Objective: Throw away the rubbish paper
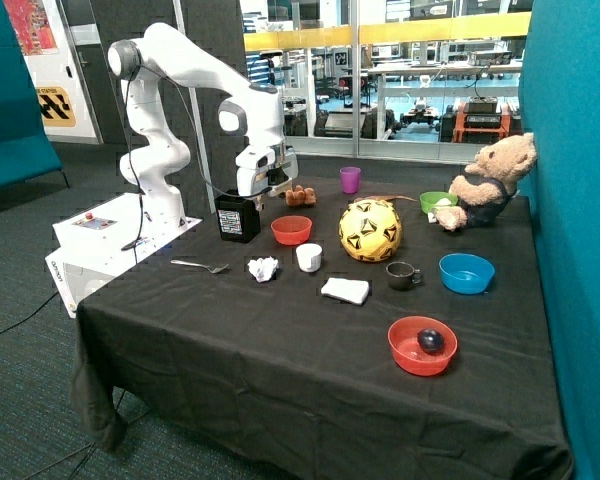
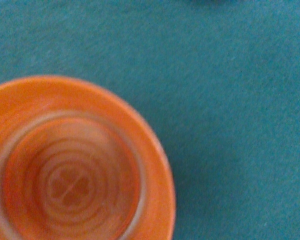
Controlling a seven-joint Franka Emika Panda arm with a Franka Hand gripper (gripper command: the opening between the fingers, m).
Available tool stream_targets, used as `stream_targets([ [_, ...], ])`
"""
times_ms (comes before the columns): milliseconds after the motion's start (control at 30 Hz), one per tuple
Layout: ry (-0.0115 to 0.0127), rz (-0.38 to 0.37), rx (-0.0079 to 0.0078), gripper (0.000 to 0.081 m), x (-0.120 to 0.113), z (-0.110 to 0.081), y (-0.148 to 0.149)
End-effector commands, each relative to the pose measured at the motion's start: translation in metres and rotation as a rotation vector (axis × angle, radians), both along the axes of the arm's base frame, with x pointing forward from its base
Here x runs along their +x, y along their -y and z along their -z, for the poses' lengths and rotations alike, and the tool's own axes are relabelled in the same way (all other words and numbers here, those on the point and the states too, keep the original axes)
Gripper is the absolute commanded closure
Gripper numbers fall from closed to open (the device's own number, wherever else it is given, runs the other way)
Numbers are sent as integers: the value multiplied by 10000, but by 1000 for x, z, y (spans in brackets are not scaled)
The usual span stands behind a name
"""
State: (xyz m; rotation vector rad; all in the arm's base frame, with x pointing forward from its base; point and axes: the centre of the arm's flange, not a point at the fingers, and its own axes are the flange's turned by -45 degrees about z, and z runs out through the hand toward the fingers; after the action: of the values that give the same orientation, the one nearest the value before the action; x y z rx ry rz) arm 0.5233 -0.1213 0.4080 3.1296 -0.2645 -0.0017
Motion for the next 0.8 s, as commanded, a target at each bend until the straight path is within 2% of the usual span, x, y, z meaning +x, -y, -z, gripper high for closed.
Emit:
stream_targets([
  [0,12,209,7,0,17,7,23],
  [767,12,577,7,3,27,28,90],
])
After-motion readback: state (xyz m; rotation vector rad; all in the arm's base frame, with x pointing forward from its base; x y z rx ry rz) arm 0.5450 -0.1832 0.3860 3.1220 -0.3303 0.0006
